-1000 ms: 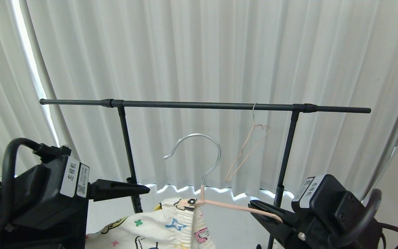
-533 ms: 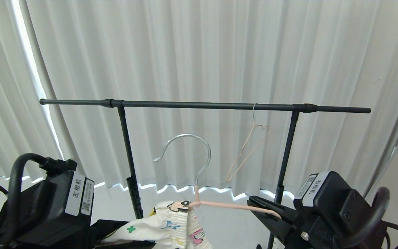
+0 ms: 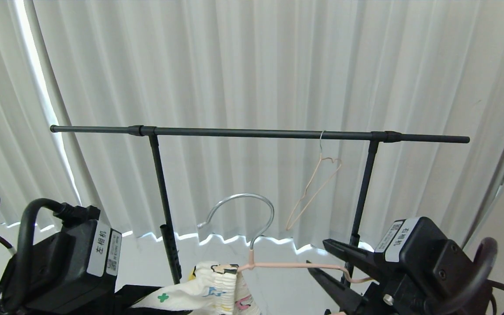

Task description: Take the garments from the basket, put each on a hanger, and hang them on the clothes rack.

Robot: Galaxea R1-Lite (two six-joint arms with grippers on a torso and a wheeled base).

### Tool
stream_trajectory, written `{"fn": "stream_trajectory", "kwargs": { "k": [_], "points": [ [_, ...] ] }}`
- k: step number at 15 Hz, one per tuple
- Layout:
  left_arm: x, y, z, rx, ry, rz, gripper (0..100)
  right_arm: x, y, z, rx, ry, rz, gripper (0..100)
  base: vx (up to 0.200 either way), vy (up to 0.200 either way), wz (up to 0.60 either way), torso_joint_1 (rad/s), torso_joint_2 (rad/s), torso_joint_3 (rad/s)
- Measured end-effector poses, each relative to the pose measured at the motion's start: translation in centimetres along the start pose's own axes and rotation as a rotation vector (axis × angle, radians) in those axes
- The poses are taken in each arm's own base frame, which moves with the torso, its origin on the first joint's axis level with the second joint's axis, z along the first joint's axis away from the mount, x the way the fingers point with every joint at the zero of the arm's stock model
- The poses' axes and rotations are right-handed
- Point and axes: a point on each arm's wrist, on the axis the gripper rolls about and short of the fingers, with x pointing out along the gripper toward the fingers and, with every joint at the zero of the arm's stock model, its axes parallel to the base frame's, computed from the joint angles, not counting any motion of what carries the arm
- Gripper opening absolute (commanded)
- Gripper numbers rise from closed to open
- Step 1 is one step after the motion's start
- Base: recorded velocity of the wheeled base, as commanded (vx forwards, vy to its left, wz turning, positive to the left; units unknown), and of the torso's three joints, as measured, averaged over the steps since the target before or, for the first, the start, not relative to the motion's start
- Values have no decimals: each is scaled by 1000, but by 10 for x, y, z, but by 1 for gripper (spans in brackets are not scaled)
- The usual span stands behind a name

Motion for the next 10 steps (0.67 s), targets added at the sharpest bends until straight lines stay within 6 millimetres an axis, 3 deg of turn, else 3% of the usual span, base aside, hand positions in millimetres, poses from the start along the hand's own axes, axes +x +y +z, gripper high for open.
{"fn": "stream_trajectory", "kwargs": {
  "k": [6,10],
  "points": [
    [-1,9,-8,-19,60,190,0,-6,-3,-16,-23,50,-1,100,0,0,0,0,0,0],
    [-3,23,4,38,-32,354,0,-8,-7,-24,30,73,-10,100,0,0,0,0,0,0]
  ]
}}
